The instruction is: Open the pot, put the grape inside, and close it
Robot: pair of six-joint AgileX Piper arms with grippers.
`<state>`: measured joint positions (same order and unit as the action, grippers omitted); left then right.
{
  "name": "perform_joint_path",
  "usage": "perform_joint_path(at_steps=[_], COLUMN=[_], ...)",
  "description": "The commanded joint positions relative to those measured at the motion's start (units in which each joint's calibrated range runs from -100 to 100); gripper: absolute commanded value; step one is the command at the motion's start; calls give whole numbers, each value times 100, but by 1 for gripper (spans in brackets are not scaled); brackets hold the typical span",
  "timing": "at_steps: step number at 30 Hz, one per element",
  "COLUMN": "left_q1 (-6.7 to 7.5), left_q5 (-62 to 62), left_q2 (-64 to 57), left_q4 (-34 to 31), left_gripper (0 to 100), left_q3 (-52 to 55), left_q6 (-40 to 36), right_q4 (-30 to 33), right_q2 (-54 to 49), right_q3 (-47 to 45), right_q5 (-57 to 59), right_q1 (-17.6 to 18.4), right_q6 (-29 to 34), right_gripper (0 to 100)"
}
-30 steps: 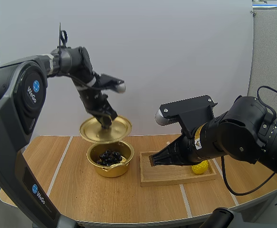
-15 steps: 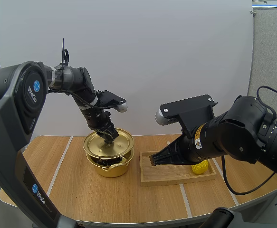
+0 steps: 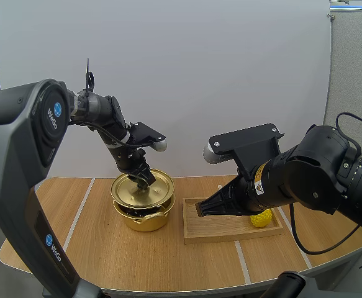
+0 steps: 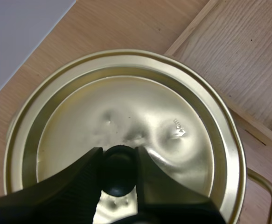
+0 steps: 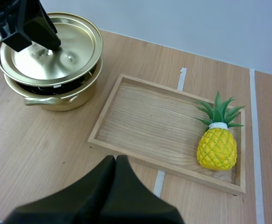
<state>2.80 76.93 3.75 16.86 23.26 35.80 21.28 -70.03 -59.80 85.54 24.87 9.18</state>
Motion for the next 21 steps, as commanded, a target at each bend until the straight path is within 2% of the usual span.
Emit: perform_joint_path(at_steps=[1, 13, 21], left_q1=[15, 15, 15], left_q5=[-142, -24, 796], left_q2=[125, 310, 310], left_q4=[197, 197, 197], left_gripper=[0, 0, 0], left_q3=[5, 5, 5], left_q6=[6, 6, 6], right_q4=[47, 47, 47], right_q2=[-66, -66, -66], right_q3=[-16, -16, -16], right_q5=[16, 16, 16], right_q1=[-27, -27, -27], right_q6=[-58, -58, -58], right_gripper=[0, 0, 0])
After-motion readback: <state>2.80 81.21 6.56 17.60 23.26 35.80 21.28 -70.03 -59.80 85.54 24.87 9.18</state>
